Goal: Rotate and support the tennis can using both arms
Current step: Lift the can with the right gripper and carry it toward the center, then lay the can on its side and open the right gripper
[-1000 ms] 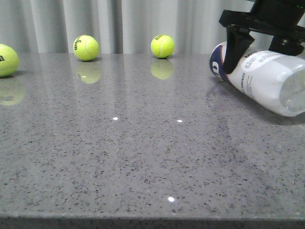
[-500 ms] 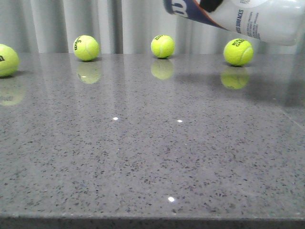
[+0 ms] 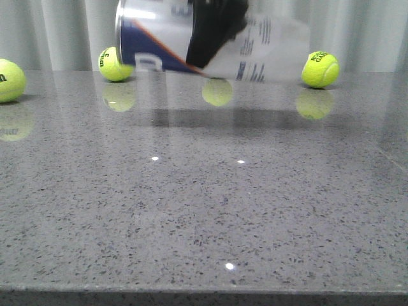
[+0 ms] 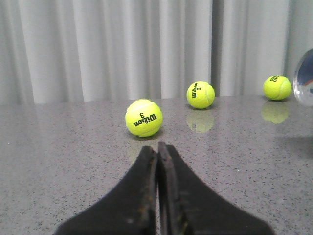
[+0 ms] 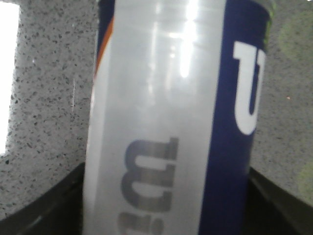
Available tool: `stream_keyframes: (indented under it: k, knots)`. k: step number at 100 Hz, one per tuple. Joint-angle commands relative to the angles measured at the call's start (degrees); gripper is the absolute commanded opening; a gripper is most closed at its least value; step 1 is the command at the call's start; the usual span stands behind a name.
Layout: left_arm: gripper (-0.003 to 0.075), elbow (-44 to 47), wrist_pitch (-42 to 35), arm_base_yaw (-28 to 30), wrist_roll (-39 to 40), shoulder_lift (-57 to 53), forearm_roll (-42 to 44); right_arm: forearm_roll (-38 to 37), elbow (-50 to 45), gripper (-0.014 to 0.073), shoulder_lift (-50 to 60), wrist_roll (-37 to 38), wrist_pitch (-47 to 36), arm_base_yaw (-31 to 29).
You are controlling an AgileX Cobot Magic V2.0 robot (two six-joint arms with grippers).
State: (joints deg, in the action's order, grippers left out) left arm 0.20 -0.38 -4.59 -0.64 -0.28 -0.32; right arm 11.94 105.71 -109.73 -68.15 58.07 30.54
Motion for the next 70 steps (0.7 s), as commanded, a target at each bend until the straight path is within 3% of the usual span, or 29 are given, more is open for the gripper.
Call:
stream_keyframes:
  k: [1, 55, 62, 70]
  knots:
    - [-0.002, 2.4, -4.4, 0.1, 0.6, -1.9, -0.1, -1.5, 1.9, 0.0172, 1.0, -0.9, -2.8, 0.2]
    - [-0.002, 2.4, -4.4, 0.1, 0.6, -1.9, -0.1, -2.0, 1.9, 0.0176, -3.8, -0.8, -1.4, 0.3]
    - [-0.002, 2.4, -4.4, 0.1, 0.6, -1.9, -0.1, -2.0, 1.9, 0.0209, -3.7, -0.8, -1.2, 0.3]
    - [-0.002, 2.4, -4.4, 0.1, 0.6, -1.9, -0.1, -2.0, 1.9, 0.0314, -3.7, -0.8, -0.6, 0.3]
